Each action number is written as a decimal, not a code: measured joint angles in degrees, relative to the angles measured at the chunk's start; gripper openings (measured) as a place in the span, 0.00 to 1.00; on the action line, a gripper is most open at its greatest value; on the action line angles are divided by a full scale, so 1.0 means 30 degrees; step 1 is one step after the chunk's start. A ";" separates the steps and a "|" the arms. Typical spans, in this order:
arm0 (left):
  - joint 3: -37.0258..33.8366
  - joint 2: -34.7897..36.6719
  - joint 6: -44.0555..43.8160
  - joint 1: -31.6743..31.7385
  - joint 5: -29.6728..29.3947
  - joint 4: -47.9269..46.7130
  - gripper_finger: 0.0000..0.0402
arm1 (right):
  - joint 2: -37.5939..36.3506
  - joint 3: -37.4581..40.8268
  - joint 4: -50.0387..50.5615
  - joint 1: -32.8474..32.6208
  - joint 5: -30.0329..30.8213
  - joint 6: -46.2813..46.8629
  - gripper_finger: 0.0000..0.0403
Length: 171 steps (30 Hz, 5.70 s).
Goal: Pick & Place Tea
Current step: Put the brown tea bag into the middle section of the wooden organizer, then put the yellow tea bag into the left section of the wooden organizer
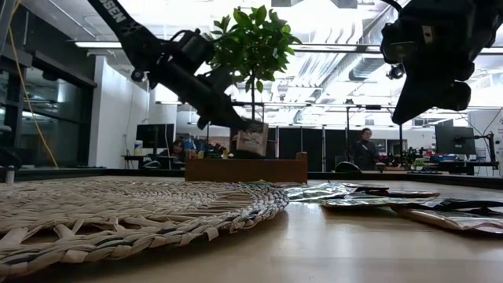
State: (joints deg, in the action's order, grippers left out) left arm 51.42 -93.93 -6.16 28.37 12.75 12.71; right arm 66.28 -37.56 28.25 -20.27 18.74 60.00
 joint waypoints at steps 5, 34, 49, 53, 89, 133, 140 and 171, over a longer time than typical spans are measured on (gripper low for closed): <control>0.0036 0.0000 -0.0245 0.0736 0.0168 -0.0040 0.00 | 0.0000 0.0000 0.0000 0.0000 0.0010 -0.0543 0.00; 0.0036 -0.0335 -0.0134 0.0915 0.0627 -0.0582 0.01 | 0.0000 0.0000 -0.0015 0.0007 0.0419 -0.1062 0.00; 0.0036 -0.0335 0.0024 0.0915 0.0576 -0.0575 0.31 | 0.0007 -0.0007 -0.0313 0.0009 0.0598 -0.1016 0.00; 0.0036 -0.0335 -0.0339 0.0915 0.0561 -0.0575 0.31 | 0.0007 -0.0007 -0.0753 0.0015 0.0806 -0.1030 0.00; 0.0026 -0.0499 -1.0129 -0.1716 -0.4589 -0.3304 0.00 | 0.0007 -0.0011 -0.1191 0.1559 0.0793 -0.2167 0.00; -0.5330 0.8940 -1.3176 -1.2581 -0.9962 -0.8540 0.00 | 1.0313 -0.8291 -0.5316 0.1931 -0.2481 -0.7201 0.00; -0.8636 1.1997 -1.6018 -1.6062 -1.1665 -0.7538 0.00 | 1.2729 -1.1224 -0.4101 0.1821 -0.2612 -0.6441 0.00; -1.1650 1.3610 -1.7901 -1.3126 -1.3443 -0.5749 0.00 | 1.5265 -1.1849 -0.9390 0.7379 -0.3737 -1.0896 0.00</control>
State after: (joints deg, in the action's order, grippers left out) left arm 16.47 -53.10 -59.86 -11.01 -27.57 -4.54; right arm 112.08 -73.11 0.08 1.87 7.53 27.31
